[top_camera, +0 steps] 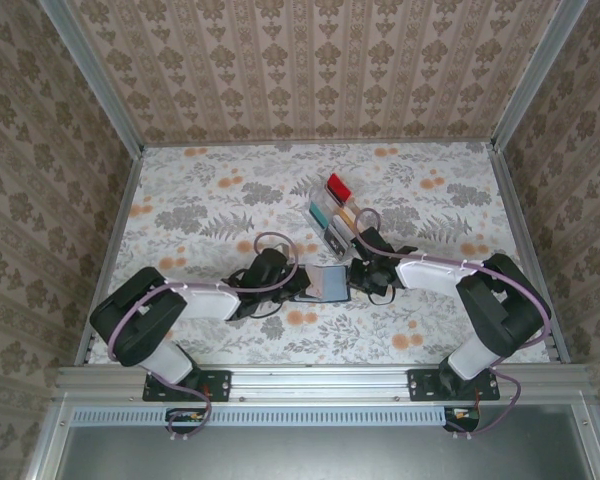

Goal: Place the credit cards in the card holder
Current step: Insert the credit card into the card slot.

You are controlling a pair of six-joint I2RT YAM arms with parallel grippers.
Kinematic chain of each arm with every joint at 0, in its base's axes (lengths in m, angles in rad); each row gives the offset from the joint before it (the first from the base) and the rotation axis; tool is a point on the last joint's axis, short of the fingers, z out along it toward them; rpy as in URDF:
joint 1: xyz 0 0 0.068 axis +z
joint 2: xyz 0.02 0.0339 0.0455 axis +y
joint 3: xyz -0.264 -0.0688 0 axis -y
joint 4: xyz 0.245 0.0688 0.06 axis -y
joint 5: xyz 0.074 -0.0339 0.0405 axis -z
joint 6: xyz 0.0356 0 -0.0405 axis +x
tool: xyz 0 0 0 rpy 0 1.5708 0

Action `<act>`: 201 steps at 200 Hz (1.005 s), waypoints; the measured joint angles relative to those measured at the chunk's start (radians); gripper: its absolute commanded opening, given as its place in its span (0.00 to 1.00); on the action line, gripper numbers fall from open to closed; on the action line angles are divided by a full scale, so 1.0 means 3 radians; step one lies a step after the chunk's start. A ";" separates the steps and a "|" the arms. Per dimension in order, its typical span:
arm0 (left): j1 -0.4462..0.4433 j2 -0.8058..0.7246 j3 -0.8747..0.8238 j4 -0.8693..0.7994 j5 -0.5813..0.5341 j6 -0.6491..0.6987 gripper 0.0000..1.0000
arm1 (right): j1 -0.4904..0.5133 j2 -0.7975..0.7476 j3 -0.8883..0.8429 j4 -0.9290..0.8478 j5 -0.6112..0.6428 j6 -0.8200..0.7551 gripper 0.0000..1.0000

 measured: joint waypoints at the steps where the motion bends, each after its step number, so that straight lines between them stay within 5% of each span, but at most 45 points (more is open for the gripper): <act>1: -0.0001 -0.0005 -0.0003 -0.0004 -0.0004 -0.0001 0.00 | 0.0000 0.0000 0.0000 0.0000 0.0000 0.0000 0.15; 201: -0.0048 0.0221 0.0108 0.0108 0.0038 -0.0008 0.00 | 0.0010 -0.0008 -0.0036 0.0067 0.0001 0.0069 0.15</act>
